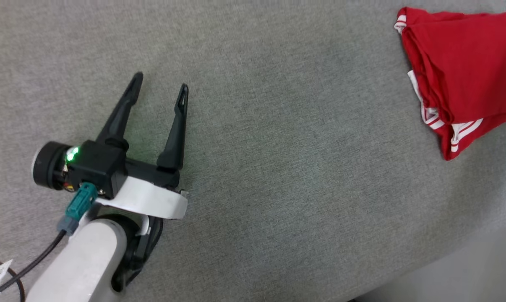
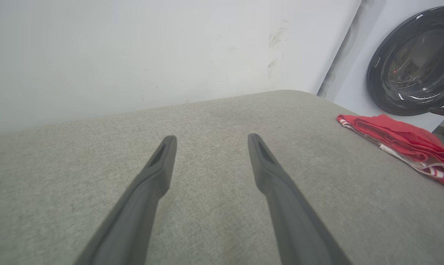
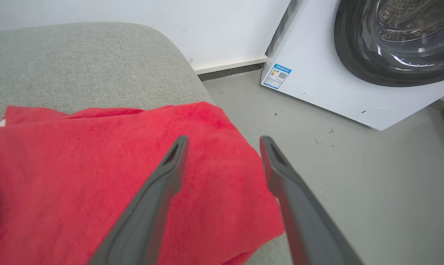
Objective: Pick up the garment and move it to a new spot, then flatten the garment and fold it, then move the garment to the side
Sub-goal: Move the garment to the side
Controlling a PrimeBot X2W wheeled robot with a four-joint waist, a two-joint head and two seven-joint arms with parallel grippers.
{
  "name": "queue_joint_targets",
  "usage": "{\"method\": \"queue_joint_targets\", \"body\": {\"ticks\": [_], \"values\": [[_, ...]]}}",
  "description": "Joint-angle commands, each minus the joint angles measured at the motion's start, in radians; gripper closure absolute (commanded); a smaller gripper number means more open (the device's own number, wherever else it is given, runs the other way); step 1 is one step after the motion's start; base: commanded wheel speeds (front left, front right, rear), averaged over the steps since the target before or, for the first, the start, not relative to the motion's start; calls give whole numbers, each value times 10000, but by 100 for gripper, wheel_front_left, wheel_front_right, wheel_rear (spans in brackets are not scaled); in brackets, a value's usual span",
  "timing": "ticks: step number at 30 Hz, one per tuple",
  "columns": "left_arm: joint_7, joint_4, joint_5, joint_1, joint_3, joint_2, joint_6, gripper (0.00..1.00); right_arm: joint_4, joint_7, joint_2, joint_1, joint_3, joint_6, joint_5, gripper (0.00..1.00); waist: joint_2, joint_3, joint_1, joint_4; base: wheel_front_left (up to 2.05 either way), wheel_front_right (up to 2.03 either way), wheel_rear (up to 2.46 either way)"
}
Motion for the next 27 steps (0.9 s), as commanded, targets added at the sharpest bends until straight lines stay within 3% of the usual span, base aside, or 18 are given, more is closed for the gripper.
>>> {"method": "queue_joint_targets", "body": {"ticks": [1, 6, 12, 20, 27], "values": [[-153, 107, -98, 202, -24, -72, 23, 0, -10, -149, 30, 230, -23, -7, -77, 0, -1, -387, -2, 40, 0, 0, 0], [-658, 606, -499, 753, 5, -412, 28, 0, -688, -433, 359, 1006, 93, -7, -223, 0, -1, -1405, -2, 208, 0, 0, 0], [-1084, 1156, -912, 1468, 44, -762, 165, 0, -2751, -471, 987, 2842, 315, -9, -129, 0, -1, -2721, -2, 706, 0, 0, 0], [-1470, 1665, -1388, 2481, 317, -1148, 351, 0, -5754, -371, 2107, 5689, 843, -7, 167, 0, -1, -4011, -2, 1826, 0, 0, 0], [-1613, 2028, -1302, 3018, 588, -1114, 606, 0, -8110, 369, 2832, 7423, 1083, -7, 296, 0, -1, -4555, -2, 2952, 0, 0, 0]]}}
